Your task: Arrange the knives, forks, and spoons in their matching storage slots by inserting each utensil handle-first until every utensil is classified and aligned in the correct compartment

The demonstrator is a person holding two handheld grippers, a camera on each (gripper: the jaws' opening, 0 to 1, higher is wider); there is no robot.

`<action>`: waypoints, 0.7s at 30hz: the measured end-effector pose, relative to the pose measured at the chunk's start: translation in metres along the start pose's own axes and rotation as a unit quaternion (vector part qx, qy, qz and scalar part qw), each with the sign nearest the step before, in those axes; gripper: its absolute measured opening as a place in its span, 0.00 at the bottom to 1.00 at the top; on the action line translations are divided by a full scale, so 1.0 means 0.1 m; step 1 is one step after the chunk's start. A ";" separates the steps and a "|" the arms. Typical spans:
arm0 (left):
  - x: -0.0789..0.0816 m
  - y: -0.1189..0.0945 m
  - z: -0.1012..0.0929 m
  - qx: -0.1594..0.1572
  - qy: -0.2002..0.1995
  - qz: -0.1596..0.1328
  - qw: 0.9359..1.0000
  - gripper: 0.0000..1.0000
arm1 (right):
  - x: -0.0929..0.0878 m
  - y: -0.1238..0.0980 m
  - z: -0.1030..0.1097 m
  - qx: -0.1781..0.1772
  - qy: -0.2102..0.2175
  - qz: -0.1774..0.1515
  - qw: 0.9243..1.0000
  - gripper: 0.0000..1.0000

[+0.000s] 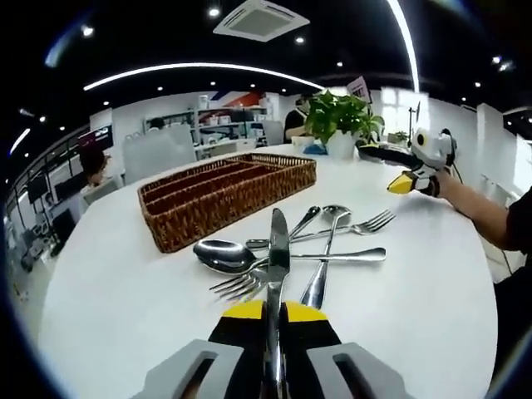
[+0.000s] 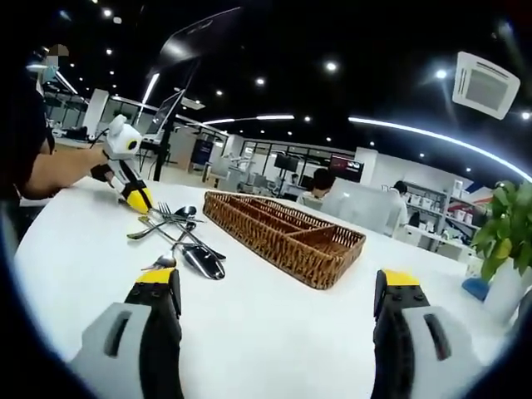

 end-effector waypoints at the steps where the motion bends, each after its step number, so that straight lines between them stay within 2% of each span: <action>1: 0.04 0.00 -0.01 -0.020 -0.007 -0.010 1.000 0.05 | 0.00 0.00 0.00 0.002 0.000 -0.001 1.000 0.99; 4: 0.14 -0.04 0.02 -0.027 -0.006 -0.023 0.999 0.05 | 0.01 -0.01 -0.02 -0.002 0.001 -0.002 1.000 0.99; 6: 0.18 -0.04 0.02 -0.026 0.009 -0.020 0.999 0.04 | 0.02 -0.01 -0.02 -0.003 0.000 -0.002 1.000 0.99; 9: 0.21 0.00 -0.03 -0.048 0.038 -0.012 0.998 0.04 | 0.01 0.00 0.01 0.006 0.004 -0.003 1.000 0.99; 13: 0.22 0.04 -0.09 -0.055 0.065 -0.007 0.996 0.04 | 0.06 0.03 0.09 0.032 0.023 -0.014 0.999 0.98; 16: 0.22 0.05 -0.12 -0.063 0.076 -0.006 0.995 0.04 | 0.08 0.03 0.09 0.039 0.030 -0.021 0.999 0.94; 18: 0.23 0.06 -0.16 -0.081 0.098 -0.007 0.992 0.04 | 0.11 0.04 0.11 0.072 0.061 -0.033 0.995 0.92; 21: 0.27 0.08 -0.17 -0.088 0.104 -0.004 0.991 0.04 | 0.22 0.08 0.06 0.094 0.055 -0.032 0.994 0.96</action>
Point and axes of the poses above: the point that each gripper's makers call its tool centre point, and the gripper's own axes: y roughly forward along the fingers, z roughly to its left, x roughly out of its top, the point moved 8 cm from there along -y, roughly backward along the fingers, and after that the axes turned 14 degrees about -y, right-handed, at the moved point
